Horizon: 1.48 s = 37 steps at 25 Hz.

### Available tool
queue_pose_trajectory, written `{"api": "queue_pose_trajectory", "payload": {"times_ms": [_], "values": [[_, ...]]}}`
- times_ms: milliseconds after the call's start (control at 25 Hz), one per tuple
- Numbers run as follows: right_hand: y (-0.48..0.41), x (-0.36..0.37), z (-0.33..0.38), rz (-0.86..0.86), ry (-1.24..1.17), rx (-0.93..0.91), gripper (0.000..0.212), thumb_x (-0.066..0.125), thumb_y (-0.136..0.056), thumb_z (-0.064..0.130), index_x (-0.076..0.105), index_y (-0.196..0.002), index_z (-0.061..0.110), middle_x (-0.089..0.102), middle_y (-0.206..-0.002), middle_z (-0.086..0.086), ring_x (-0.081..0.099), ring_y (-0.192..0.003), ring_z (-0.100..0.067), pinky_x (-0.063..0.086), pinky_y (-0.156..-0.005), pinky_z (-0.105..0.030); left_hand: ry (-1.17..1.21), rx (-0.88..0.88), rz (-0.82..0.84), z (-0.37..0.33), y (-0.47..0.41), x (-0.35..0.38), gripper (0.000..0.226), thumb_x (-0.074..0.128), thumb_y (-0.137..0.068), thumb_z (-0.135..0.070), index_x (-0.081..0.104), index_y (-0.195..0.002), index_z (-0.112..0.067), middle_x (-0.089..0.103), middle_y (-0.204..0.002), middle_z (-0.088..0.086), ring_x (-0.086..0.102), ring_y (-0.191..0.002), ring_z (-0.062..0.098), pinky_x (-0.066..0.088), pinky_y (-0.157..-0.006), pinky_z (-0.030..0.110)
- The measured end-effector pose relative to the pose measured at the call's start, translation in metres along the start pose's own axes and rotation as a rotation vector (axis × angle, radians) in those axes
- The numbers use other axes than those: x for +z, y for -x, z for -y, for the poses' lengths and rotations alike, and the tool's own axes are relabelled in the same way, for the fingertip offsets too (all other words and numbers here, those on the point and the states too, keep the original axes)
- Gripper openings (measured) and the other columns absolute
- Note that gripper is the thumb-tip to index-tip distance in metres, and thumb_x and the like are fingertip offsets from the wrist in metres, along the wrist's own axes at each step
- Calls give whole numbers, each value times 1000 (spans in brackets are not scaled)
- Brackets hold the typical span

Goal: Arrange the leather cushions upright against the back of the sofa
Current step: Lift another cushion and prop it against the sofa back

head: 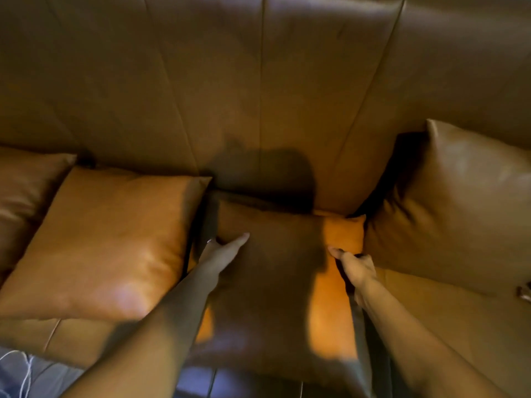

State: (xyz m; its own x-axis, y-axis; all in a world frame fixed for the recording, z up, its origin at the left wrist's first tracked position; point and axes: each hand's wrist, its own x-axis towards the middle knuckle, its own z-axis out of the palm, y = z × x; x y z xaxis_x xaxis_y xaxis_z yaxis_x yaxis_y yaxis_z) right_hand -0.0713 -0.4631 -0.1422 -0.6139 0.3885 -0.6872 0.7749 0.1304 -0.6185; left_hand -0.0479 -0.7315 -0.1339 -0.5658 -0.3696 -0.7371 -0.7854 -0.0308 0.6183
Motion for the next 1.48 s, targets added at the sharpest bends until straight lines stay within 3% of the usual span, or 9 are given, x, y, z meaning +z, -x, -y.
{"api": "queue_pose_trajectory", "payload": {"times_ms": [200,280,360,440,640,920,1200,1320,1480], "values": [[17,-12,31,20,-166,-138,66,84,-68,8,47,-123,10,61,-114,-6,59,-105,-32,46,-86,-39,122,96,10,-51,19,-15,98,80,-69,-63,45,-145,-11,58,-137,8,60,-117,30,49,-96,41],[28,-15,55,101,-243,-229,76,87,-56,3,52,-123,9,67,-113,-5,64,-104,-29,50,-88,-39,167,179,-29,-81,26,-24,99,82,-60,-68,53,-137,-14,64,-127,2,63,-108,25,50,-92,37],[35,-15,78,144,-257,-317,88,90,-49,5,51,-128,11,69,-116,-8,67,-105,-30,55,-91,-46,203,234,-60,-109,30,-32,114,81,-44,-79,53,-135,-18,63,-129,-2,62,-113,24,49,-100,41],[39,-18,104,145,-265,-386,94,90,-53,4,43,-134,15,63,-122,-8,62,-108,-29,53,-95,-49,243,300,-69,-133,33,-38,119,80,-48,-78,45,-145,-17,56,-136,-3,55,-124,26,45,-106,47],[33,-14,133,204,-255,-369,103,91,-60,11,30,-142,26,54,-128,-5,56,-114,-29,49,-100,-49,346,273,-1,-159,17,-38,103,78,-70,-63,31,-153,-25,46,-151,3,44,-137,31,38,-108,58],[9,10,128,153,-106,-371,124,98,-32,51,35,-137,30,58,-132,-2,59,-120,-31,52,-100,-54,371,232,31,-157,-4,-44,93,74,-78,-59,31,-152,-22,42,-153,4,38,-141,34,31,-109,69],[20,11,140,111,123,-337,116,88,-63,51,17,-150,22,43,-149,-8,45,-134,-34,39,-112,-51,322,222,50,-164,-18,-41,111,72,-71,-71,17,-158,-29,33,-160,4,36,-143,37,27,-108,75],[23,11,141,82,228,-337,112,84,-71,52,15,-152,15,40,-152,-12,44,-135,-36,40,-111,-48,285,238,-10,-163,-17,-40,95,69,-79,-66,29,-152,-21,41,-154,7,42,-138,36,35,-110,62],[46,10,142,-69,420,-415,89,74,-83,50,30,-147,6,45,-146,-18,50,-129,-40,44,-103,-45,135,383,-157,-161,-2,-48,74,67,-86,-56,42,-145,-19,53,-145,6,51,-130,32,41,-107,46]]}}
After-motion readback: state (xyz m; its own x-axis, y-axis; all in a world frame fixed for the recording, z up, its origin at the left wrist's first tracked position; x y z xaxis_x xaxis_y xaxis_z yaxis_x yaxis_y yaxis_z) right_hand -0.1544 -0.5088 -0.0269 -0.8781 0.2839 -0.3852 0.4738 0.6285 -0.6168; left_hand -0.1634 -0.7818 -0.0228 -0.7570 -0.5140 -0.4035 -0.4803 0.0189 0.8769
